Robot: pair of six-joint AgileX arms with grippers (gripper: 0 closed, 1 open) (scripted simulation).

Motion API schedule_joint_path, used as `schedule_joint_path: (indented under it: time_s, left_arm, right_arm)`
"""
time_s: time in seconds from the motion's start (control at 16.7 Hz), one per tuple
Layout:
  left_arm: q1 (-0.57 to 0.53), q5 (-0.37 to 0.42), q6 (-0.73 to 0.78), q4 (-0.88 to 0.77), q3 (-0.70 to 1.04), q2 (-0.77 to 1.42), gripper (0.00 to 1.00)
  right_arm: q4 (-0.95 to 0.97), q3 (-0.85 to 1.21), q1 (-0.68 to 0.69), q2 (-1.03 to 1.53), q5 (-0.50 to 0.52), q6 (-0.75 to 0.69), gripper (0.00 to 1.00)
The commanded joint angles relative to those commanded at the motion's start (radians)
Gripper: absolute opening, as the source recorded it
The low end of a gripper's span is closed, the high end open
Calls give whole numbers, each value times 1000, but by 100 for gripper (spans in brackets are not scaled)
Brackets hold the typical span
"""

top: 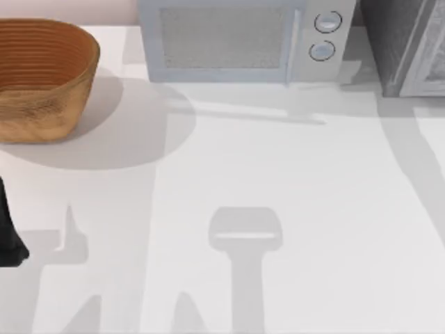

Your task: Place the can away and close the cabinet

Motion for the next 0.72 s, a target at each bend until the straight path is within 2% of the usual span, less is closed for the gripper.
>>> schedule_joint_path:
  time_s: [0.36,0.72]
  left_arm:
    - [0,0,0,0,0,0,100]
    - [0,0,0,0,0,0,100]
  right_arm:
    - [-6,29,-7,20,-3,1,0]
    - [-76,304,-24,227,-18,1,0]
